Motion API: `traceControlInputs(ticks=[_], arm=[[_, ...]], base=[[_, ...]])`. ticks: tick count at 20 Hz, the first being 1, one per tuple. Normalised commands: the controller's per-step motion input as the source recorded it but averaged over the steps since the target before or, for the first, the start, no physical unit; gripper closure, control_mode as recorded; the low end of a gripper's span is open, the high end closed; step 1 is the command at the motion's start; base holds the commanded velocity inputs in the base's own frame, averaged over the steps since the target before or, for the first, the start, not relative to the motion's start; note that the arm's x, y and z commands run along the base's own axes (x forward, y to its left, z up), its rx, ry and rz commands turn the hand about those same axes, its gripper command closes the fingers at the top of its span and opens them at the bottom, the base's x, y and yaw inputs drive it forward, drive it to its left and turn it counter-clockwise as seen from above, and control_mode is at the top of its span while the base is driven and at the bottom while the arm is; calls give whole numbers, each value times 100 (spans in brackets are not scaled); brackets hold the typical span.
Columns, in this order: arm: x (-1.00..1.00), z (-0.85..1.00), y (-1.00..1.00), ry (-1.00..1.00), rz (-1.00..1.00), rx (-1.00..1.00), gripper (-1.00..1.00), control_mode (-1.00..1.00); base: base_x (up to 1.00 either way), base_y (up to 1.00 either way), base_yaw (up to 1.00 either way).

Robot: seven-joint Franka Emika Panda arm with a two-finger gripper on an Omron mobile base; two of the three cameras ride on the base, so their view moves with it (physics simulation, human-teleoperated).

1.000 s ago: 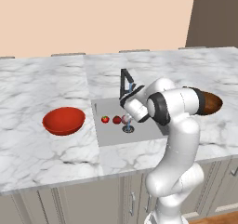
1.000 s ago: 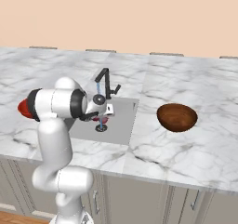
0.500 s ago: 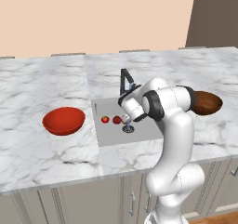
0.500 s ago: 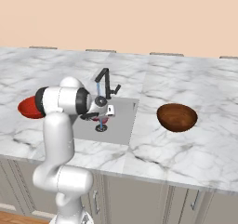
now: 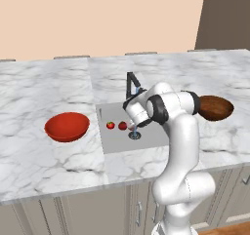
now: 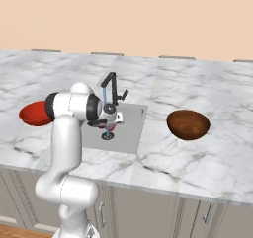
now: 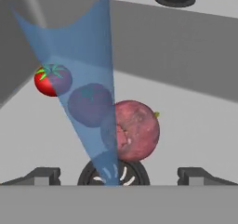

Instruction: Pick the tomatos from the sink and place them in one bowl. Place the onion in the other bowl. Then turn off the sink faucet.

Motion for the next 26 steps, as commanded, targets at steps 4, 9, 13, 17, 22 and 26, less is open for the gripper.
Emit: traceControlInputs(ticks=[4,9,13,17,22,26], arm=[[30,-19,8,2,0,0,-100,-100],[20,-17,13,4,0,0,-100,-100],[26,-15,5,2,1,0,-100,-100],[31,-13,1,0,1,0,-100,-100],[31,-15,3,2,0,0,-100,-100],[29,-16,5,3,0,0,-100,-100]], base=[[0,0,0],[0,0,0],[0,0,0],[0,0,0],[0,0,0],[0,0,0]])
